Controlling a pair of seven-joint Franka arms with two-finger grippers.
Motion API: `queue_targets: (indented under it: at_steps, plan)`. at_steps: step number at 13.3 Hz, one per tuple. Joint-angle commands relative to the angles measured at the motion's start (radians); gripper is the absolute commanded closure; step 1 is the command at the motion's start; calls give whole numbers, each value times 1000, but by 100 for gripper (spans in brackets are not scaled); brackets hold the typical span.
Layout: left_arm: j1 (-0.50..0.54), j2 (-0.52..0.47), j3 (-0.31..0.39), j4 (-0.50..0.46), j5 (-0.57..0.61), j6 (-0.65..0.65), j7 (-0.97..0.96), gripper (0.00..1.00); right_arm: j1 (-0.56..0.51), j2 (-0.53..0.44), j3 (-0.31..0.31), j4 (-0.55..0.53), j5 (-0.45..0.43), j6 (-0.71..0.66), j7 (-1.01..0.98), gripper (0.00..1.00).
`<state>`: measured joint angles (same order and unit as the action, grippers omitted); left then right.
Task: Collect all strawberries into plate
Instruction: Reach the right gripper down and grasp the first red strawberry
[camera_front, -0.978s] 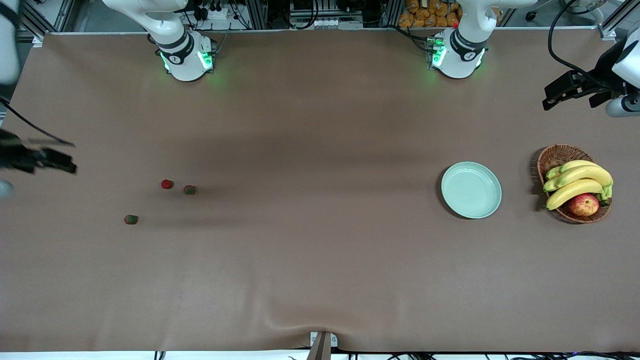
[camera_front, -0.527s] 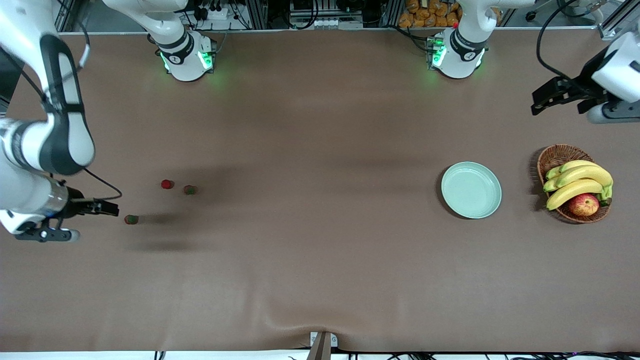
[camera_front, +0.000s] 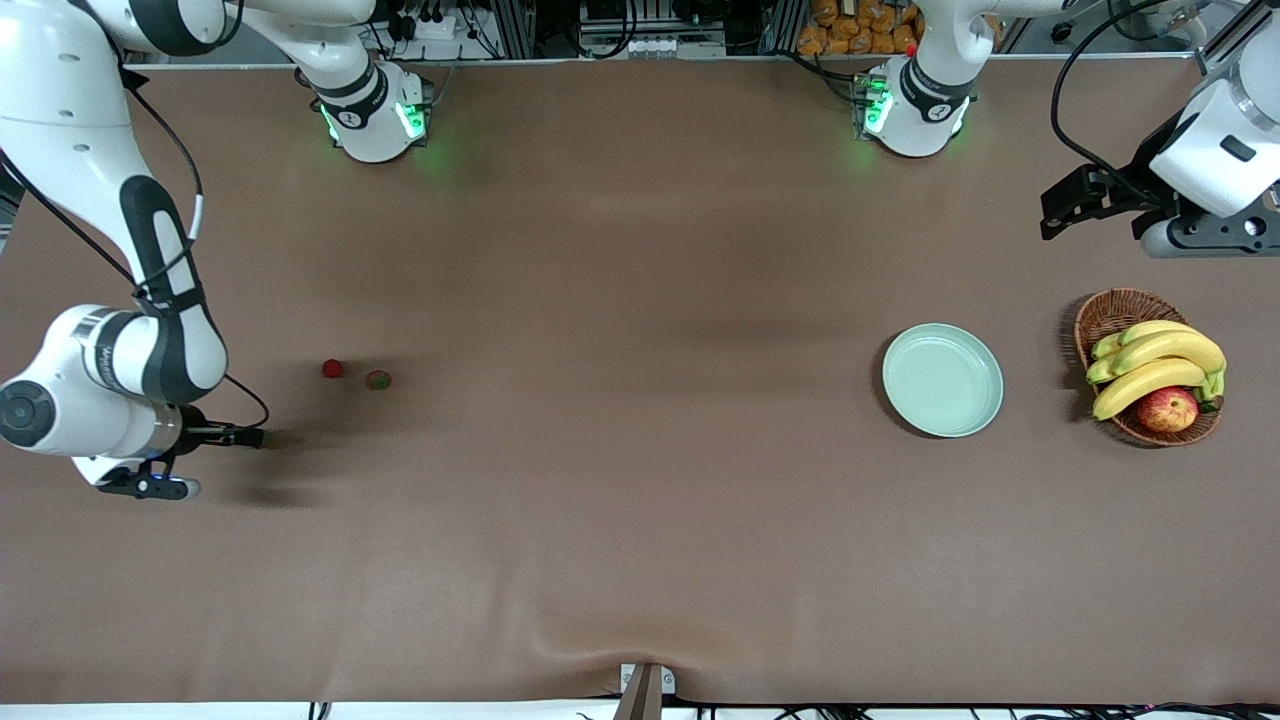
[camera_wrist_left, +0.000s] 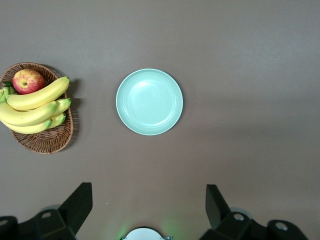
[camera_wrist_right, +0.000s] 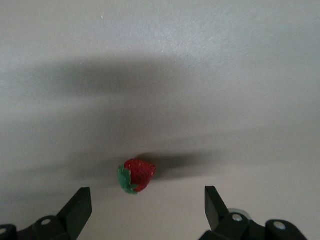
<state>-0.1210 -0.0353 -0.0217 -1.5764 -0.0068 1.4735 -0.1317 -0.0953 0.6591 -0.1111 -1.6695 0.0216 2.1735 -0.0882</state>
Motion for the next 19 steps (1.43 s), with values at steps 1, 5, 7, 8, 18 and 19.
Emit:
queue_targets:
  at_steps: [1, 5, 7, 8, 18, 19]
  plan:
    - [-3, 0, 2, -5, -13, 13, -5, 0, 0, 23, 4, 10, 41, 46, -1, 2]
    - [-2, -1, 2, -14, -13, 11, -5, 0, 2, 43, 4, 10, 43, 51, -2, 13]
    - [3, -3, 0, -19, -15, 11, -5, 0, 3, 43, 4, 8, 43, 43, 2, 23]
    - [1, -3, 0, -19, -13, 11, -5, 0, 3, 43, 4, 7, 43, 43, 2, 28]
    - [1, -3, -6, -22, -13, 11, -5, 0, 12, 18, 137, 114, 55, 43, 24, 90]
    - [3, -3, -6, -22, -13, 11, -5, 0, 12, 4, 189, 126, 73, 43, 77, 90]
